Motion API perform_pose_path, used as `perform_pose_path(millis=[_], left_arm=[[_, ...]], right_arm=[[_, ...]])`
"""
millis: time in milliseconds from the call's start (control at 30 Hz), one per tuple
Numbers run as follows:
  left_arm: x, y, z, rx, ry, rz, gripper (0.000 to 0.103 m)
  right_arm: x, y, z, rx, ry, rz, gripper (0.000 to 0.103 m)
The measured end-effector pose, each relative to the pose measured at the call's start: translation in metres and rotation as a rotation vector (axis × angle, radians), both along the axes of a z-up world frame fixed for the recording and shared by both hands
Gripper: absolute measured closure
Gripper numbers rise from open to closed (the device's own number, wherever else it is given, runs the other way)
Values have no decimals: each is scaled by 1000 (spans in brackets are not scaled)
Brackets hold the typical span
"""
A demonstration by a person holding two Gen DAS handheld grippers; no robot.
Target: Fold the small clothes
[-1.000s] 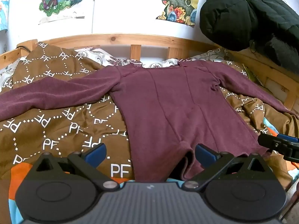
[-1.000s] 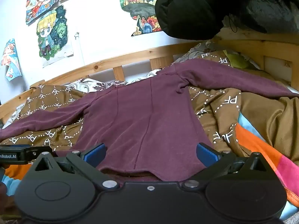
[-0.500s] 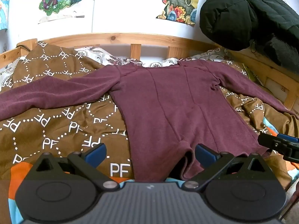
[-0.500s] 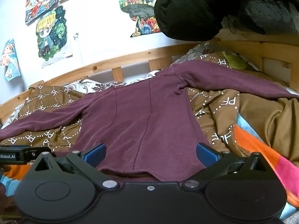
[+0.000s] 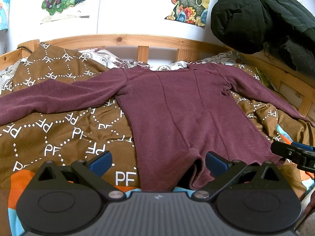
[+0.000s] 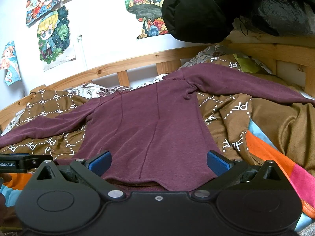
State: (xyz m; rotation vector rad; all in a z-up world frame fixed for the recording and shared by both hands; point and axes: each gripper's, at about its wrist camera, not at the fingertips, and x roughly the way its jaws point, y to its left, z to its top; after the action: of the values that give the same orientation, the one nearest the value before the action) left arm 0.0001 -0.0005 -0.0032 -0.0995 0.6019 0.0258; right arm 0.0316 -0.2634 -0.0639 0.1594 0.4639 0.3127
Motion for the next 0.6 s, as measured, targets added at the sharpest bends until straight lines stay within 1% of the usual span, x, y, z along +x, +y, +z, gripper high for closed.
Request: perform_pose_path(millis=[600], left_arm=[[0,0,0,-2,2,0,1]], right_arm=[[0,-1,-1,5,4,-2,0]])
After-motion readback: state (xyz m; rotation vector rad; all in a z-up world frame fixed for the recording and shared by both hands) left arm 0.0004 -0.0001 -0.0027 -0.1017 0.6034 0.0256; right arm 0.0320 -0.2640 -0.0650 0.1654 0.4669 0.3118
